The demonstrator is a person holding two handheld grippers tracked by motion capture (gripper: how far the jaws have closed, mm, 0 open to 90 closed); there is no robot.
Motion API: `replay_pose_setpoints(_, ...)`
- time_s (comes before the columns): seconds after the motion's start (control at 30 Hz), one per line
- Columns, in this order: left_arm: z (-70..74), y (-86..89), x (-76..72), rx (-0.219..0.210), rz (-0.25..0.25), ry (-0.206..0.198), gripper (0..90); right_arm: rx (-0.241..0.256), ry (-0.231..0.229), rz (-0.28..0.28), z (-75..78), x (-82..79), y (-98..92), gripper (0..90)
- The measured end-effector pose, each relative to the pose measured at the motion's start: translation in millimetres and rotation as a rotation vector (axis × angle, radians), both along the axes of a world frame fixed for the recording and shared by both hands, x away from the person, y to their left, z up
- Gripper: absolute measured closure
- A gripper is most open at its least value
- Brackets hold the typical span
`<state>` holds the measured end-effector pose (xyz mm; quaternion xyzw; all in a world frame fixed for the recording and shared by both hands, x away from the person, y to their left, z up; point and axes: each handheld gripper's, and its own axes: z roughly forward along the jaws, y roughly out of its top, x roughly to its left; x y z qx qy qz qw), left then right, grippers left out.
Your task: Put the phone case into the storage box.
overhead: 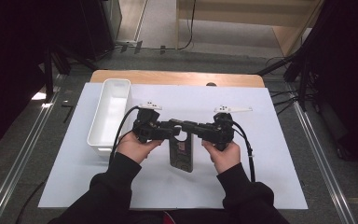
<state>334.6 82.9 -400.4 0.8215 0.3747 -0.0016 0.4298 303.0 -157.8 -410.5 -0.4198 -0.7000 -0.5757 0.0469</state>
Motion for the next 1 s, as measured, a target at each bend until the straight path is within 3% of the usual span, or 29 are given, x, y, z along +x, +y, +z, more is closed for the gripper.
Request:
replay_pose_setpoints(0.33, -1.7, -3.4, -2.1, 0.008, 0.012, -0.026, 56.5, 0.010, 0.003, -0.010, 0.8, -1.6, 1.2, 77.7)
replay_pose_setpoints(0.5, -0.3, -2.8, -3.2, -0.012, 0.015, -0.041, 64.5, 0.015, 0.005, -0.014, 1.0, -1.8, 0.8, 77.7)
replay_pose_setpoints(0.9, -0.4, -4.7, -3.8, 0.017, 0.015, -0.051, 69.3, 0.020, 0.009, -0.023, -0.2, -1.7, 0.2, 77.6)
replay_pose_setpoints(1.0, -0.1, -5.4, -4.7, 0.030, 0.011, -0.073, 69.7, 0.026, 0.016, -0.024, -0.8, -1.7, -0.3, 77.6)
